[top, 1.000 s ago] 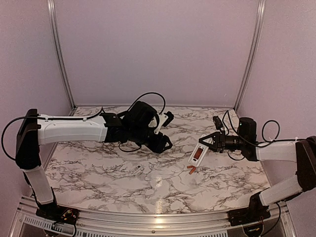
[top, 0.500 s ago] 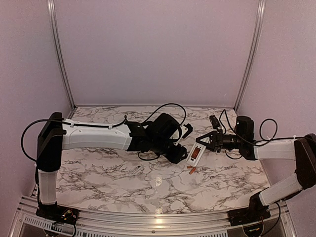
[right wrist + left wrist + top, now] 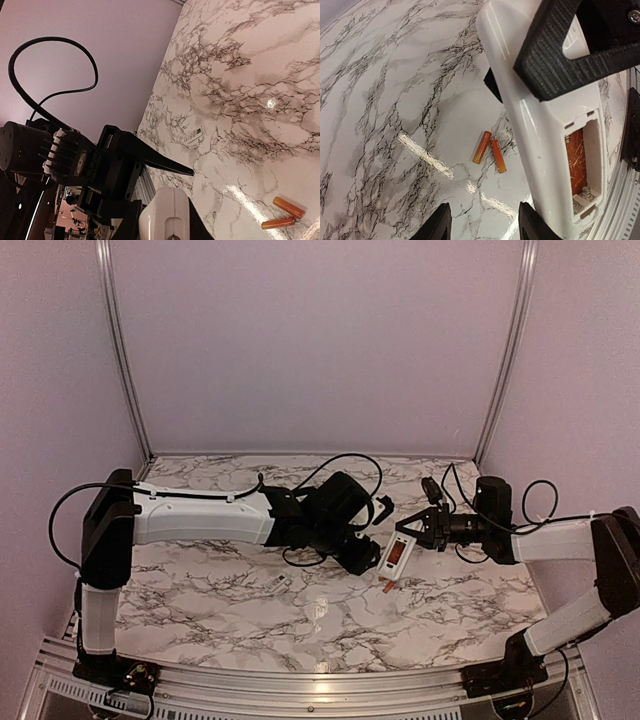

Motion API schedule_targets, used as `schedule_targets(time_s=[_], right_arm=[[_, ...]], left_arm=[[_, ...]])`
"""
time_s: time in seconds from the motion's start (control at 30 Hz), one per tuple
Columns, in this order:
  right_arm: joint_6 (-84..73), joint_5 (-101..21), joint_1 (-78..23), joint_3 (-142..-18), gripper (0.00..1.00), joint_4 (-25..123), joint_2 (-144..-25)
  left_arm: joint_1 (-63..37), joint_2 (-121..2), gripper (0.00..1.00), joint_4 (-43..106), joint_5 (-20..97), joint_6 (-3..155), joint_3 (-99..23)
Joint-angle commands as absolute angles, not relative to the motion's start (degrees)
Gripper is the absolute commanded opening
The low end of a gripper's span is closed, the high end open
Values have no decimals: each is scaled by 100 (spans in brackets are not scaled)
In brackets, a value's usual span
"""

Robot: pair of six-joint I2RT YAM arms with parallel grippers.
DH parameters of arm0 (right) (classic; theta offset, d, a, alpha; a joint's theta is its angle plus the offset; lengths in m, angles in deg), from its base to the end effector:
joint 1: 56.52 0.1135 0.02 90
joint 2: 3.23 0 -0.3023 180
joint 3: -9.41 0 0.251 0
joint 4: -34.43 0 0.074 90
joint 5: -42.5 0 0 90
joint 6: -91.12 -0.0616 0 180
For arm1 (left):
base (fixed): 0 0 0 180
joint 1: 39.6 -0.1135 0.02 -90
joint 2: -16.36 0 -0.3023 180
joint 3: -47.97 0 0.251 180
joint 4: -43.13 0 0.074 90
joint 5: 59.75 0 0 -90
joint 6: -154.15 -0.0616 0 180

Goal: Load the batteries into the remote control
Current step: Pick up the battery from the center of the board.

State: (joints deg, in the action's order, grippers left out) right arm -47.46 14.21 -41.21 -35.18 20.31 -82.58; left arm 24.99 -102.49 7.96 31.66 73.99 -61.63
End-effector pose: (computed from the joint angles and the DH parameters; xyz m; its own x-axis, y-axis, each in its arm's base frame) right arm 0.2431 0.1228 0.2311 -0.9148 0.1180 -0.3864 -0.3537 0.2283 0.9071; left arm 0.2177 -0.4617 0.2430 -0.4515 0.5523 -0.7008 0.8458 0.5151 -0.1390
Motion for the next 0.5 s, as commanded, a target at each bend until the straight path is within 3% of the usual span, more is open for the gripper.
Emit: schedule_targets(time_s=[0.0,0.47], right_arm=[[-4826,1235,-4030,-3676,6,1644,-8311],[-4844,1218,-4034,-3685,13,1602,-8442]], left_arm=[[2684,-10506,48,994,3600,7375,-6485],[2682,-10606,48,1030,3730,7437,-6557]])
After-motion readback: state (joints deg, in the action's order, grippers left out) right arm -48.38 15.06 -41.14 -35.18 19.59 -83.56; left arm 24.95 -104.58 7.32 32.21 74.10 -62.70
